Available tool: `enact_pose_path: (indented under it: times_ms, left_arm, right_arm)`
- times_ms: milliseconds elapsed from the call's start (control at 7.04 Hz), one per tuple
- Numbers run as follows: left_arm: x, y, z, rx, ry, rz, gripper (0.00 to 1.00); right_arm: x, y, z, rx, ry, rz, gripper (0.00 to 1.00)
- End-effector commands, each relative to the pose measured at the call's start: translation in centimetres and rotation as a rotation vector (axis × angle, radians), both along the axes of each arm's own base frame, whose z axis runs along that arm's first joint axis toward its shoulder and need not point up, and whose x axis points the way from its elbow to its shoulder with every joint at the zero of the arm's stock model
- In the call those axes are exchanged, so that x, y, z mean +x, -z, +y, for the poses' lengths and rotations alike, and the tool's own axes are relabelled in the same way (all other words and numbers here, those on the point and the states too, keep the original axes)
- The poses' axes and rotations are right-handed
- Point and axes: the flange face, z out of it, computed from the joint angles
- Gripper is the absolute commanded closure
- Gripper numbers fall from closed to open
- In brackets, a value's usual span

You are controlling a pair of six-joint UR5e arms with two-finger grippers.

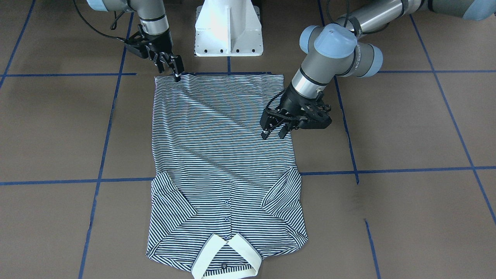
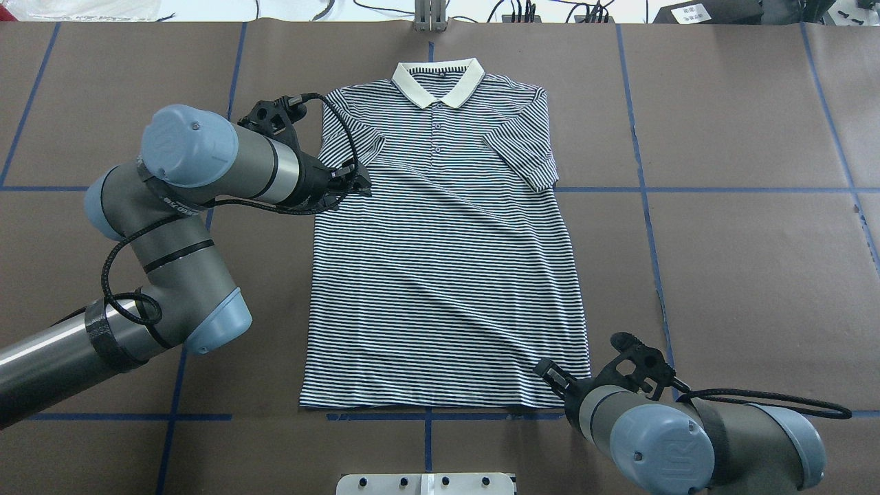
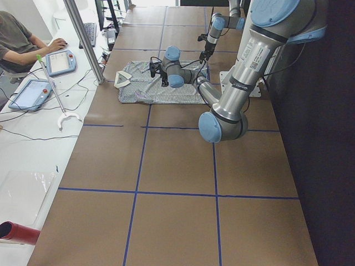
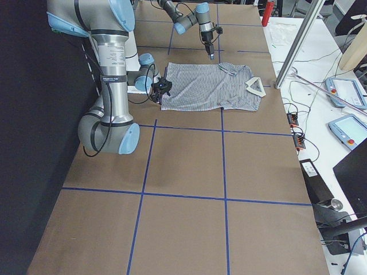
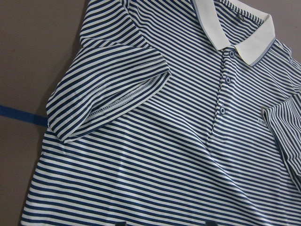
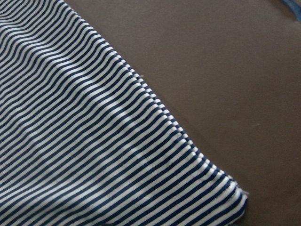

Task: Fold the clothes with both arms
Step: 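Move both grippers down to the shirt's hem corners nearest the robot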

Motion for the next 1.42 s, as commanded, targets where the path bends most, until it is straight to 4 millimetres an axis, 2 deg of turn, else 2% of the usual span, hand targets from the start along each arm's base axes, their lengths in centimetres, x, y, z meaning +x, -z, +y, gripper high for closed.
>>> enact_pose_path:
  times_ms: [0,284,426,569,711,1137,1279]
  left_arm:
    - [0.2,-0.2,0.3,-0.006,-0.002,-0.001,0.34]
    - [0.5,-0.3,0.5,-0.008,-0.006,-0.002,0.34]
    - [0.6,-0.2,0.6,-0.007,-0.008,-0.001,0.34]
    - [0.6,-0.3,0.6,-0.007,-0.009,-0.002,0.33]
    - [0.5,-0.3,0.5,-0.007,-0.007,-0.002,0.33]
    - [0.2,0.2,0.7,-0.002,-0.006,0.007,0.33]
    - [-1.4,-0.8,3.6,-0.062,0.001,0.037,0.33]
  right_arm:
    - [1.0,-2.7,0.2,-0.003,-0.006,0.055,0.23]
    - [0.8,-3.1,0.3,-0.008,-0.003,0.073,0.23]
    - [0.8,-3.0,0.3,-0.008,-0.004,0.069,0.4]
    - [0.8,-2.9,0.3,-0.008,-0.004,0.068,0.77]
    - [0.7,-2.5,0.3,-0.008,-0.003,0.059,1.0]
    - [0.8,-1.7,0.1,-0.007,-0.007,0.043,1.0]
    - [2.4,0.1,-0.1,-0.003,-0.015,0.002,1.0]
